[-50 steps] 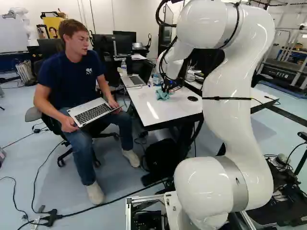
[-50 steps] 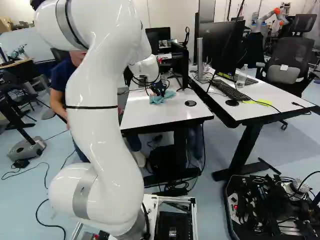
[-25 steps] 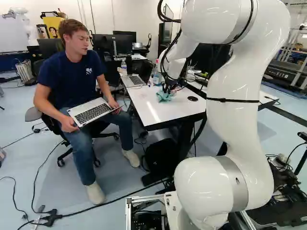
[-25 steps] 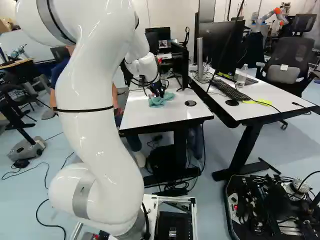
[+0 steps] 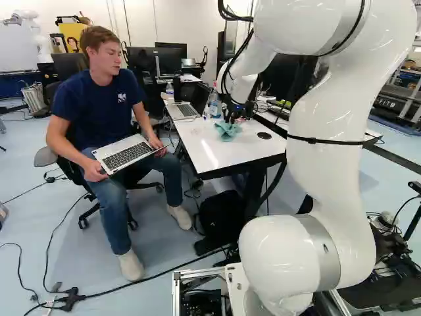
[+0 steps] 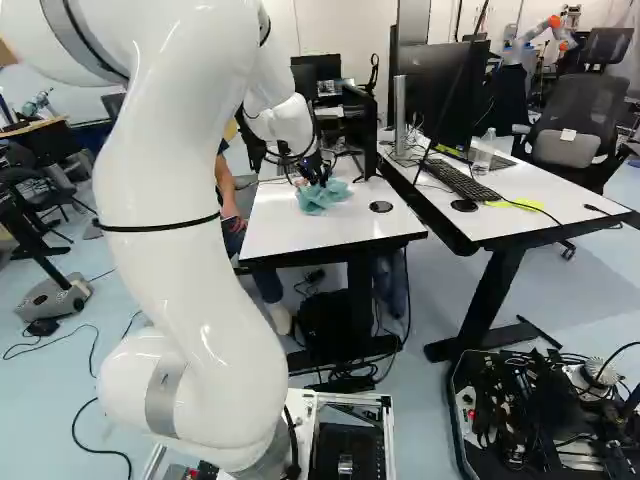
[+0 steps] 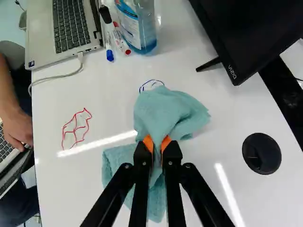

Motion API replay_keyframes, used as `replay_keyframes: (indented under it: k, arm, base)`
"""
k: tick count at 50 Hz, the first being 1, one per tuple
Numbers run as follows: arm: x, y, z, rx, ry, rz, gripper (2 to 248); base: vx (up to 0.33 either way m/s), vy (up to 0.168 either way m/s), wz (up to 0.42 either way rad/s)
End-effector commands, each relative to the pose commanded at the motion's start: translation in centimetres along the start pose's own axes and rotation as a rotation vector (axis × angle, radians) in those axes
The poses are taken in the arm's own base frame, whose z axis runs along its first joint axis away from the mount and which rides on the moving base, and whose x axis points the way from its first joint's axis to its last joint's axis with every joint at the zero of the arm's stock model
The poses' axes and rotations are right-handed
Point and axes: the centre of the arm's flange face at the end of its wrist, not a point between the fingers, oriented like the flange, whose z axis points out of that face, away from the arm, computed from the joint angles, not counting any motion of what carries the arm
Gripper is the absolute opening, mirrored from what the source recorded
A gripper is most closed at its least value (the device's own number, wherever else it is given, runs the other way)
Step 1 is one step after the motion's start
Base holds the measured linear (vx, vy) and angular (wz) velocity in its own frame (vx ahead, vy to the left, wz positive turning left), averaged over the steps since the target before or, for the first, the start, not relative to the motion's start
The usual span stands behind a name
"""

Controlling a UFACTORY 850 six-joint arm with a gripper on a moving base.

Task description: Clean the table with the green towel

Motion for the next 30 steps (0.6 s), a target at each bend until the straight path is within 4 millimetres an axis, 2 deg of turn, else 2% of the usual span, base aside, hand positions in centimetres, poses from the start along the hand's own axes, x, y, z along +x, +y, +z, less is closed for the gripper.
replay_keyframes:
  k: [15, 30]
  arm:
    - [0.2, 0.0, -2.3, 0.0, 0.029, 0.0, 39]
    - [-1.0, 0.1, -3.7, -0.001, 0.029, 0.002, 39]
  base:
    - [0.0, 0.0, 0.0]
    - [0.0, 0.0, 0.0]
